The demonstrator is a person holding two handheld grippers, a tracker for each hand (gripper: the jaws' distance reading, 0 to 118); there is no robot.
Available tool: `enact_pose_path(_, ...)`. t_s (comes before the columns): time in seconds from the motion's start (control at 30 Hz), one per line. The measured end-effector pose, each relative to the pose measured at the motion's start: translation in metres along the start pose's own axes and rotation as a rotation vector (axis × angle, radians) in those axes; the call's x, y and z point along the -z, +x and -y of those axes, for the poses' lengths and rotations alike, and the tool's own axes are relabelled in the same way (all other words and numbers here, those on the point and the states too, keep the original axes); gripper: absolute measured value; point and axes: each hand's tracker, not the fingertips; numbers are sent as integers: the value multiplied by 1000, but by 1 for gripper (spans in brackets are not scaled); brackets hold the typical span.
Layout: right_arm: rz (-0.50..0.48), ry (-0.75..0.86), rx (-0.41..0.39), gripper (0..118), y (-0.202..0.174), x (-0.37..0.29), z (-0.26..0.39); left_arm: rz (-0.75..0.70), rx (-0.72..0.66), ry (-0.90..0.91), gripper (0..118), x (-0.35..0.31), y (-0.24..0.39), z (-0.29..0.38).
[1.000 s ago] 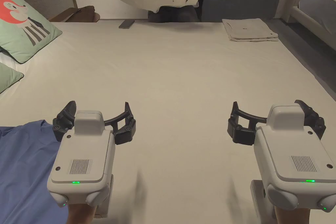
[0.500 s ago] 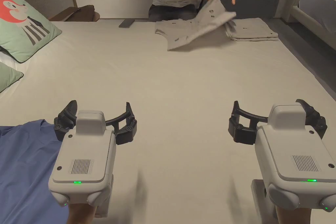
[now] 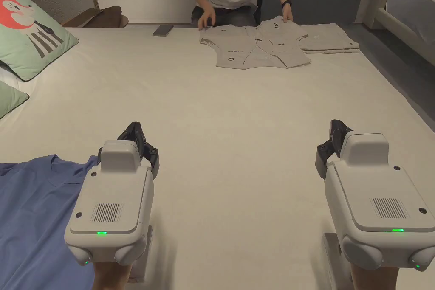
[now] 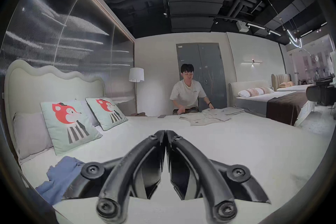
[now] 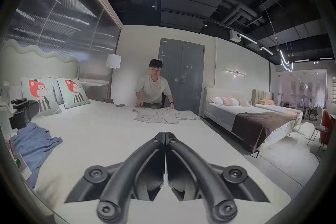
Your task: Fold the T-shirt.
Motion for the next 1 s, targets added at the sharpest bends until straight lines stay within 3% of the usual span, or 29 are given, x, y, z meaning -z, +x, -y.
enact_pose_path(0.27, -27, -6, -5, 0, -8, 4, -2, -18, 2, 1, 0, -4, -6, 0)
enact_pose_path(0.4, -105, 1, 2, 0, -33, 12, -6, -73, 2, -5, 0, -10, -28, 1)
enact_pose_path(0.77, -452, 32, 1, 0, -179, 27, -19, -390, 35, -38, 0, -68, -163, 1)
enact_pose_path(1.0, -623, 27, 23, 0, -261, 22, -17, -569, 72, -64, 0, -119, -227, -5)
